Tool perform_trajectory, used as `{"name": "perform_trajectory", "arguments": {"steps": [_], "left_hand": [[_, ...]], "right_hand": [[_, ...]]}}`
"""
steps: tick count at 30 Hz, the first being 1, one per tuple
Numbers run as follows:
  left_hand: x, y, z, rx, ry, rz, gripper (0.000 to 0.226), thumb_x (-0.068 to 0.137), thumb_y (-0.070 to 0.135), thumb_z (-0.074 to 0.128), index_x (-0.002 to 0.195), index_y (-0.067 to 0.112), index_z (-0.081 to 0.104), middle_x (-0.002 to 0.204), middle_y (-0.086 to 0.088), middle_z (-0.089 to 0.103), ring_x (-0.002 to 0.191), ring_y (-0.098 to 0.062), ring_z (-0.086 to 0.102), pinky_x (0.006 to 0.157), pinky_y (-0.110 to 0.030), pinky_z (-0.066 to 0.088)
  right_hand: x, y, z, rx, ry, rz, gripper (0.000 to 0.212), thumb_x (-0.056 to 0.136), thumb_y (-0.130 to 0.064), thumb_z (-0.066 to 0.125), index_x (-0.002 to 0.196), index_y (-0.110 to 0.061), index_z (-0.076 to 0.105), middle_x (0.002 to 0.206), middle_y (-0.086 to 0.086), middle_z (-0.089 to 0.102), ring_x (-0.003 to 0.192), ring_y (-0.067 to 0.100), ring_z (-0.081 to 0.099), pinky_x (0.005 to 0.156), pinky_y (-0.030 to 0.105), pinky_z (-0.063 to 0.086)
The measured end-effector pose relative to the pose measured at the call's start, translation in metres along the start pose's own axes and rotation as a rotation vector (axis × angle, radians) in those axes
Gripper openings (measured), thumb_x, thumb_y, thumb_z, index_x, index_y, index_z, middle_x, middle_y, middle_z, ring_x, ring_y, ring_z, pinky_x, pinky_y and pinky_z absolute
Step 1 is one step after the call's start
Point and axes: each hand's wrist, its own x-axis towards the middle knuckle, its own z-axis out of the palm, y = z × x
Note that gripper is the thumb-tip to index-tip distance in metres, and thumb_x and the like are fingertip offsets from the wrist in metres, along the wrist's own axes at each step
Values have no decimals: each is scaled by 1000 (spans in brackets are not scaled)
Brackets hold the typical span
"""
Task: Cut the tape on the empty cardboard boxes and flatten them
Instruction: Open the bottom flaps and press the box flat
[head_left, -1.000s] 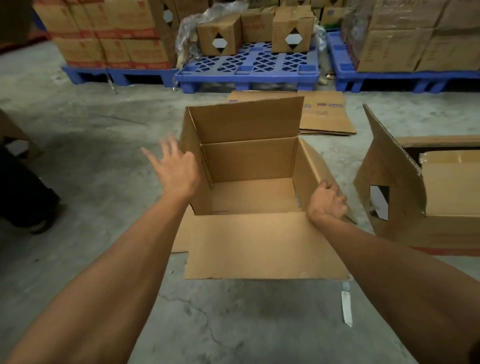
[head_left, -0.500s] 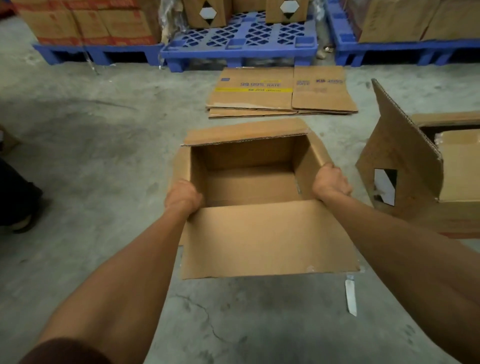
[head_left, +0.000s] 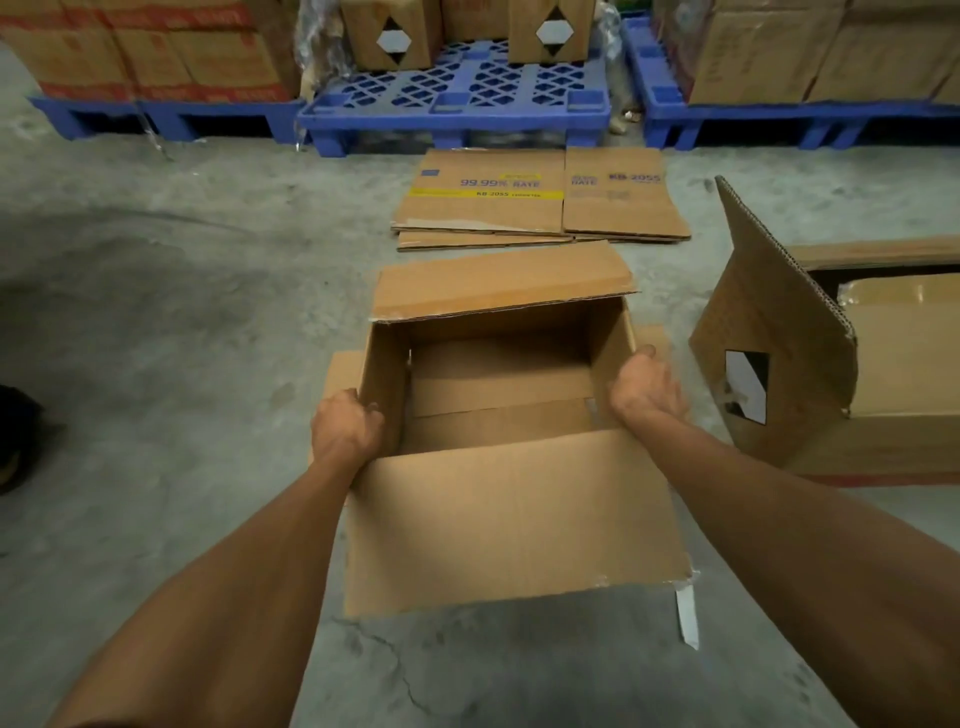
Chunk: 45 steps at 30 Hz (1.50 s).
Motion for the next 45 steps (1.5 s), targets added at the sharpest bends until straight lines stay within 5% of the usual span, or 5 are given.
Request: {"name": "perform_trajectory", "arguments": {"steps": [11,20,26,32,45], "left_hand": [[-74,-55,-2,-199,25,233,21,95,15,56,116,8,55,107,-15,62,97,-35,60,83,-46,52],[-84,-78,-18,-502,-289,-98,37,96,15,58,124,15,33,121,-13,51,107,-29,54,89,-45,50],[-31,-78,-54,-522,287,47,89,72,49,63,150,27,27,152,-8,37,141,-33,34,118,-48,22],[-27,-6,-130,-250,578,243,39,92,44,54,127,30,63,133,-9,53,134,-23,40,113,-57,-14],[-33,-46,-131,-390,-24,203,21,78,46,68,92,31,63,91,-7,76,84,-24,67,79,-41,52]], "right_hand": [[26,20,-53,356,170,-232,92,90,-27,64,156,-35,0,165,4,8,150,28,14,121,38,4],[17,-22,-94,-13,171,-612,33,101,-37,45,131,-37,59,118,2,68,115,23,54,102,42,24],[-9,-35,-76,75,300,-808,30,98,-37,43,112,-40,69,99,-2,72,91,20,50,82,37,25],[-4,-30,-92,99,421,-812,28,100,-39,49,122,-39,67,121,-2,69,100,23,51,79,29,14],[-10,-7,-84,-393,-167,-809,76,98,-43,52,156,-40,3,166,-4,1,134,31,47,102,44,45]]}}
